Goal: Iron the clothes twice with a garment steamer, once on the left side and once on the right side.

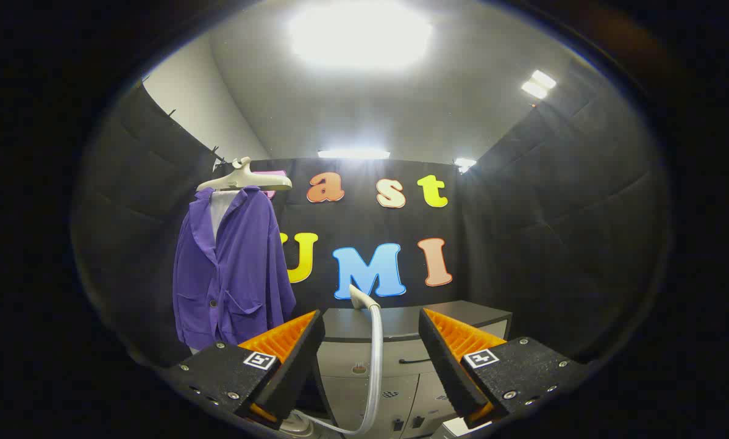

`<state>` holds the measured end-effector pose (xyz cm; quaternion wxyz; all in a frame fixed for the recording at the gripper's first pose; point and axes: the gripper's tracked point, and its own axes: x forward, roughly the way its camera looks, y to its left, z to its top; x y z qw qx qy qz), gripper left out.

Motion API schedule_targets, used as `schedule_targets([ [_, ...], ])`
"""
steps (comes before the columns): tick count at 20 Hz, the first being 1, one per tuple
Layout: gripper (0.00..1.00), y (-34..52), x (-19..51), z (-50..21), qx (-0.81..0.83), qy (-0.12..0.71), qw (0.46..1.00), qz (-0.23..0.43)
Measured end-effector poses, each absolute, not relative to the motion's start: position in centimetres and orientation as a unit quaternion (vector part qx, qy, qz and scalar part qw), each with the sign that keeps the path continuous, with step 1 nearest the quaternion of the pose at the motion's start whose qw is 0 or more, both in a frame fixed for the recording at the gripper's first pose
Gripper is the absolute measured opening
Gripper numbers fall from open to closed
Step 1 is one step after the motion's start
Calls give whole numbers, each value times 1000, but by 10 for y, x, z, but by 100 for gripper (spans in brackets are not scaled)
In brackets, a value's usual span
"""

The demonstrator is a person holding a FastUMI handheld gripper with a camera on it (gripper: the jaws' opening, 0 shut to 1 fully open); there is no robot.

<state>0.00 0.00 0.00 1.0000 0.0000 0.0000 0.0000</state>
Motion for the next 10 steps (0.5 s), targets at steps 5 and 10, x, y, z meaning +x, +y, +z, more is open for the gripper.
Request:
schedule_targets([
  [5, 95, 3, 0, -1, -17, 1, 1000, -2],
  [10, 95, 9, 1, -8, -19, 12, 1000, 3],
])
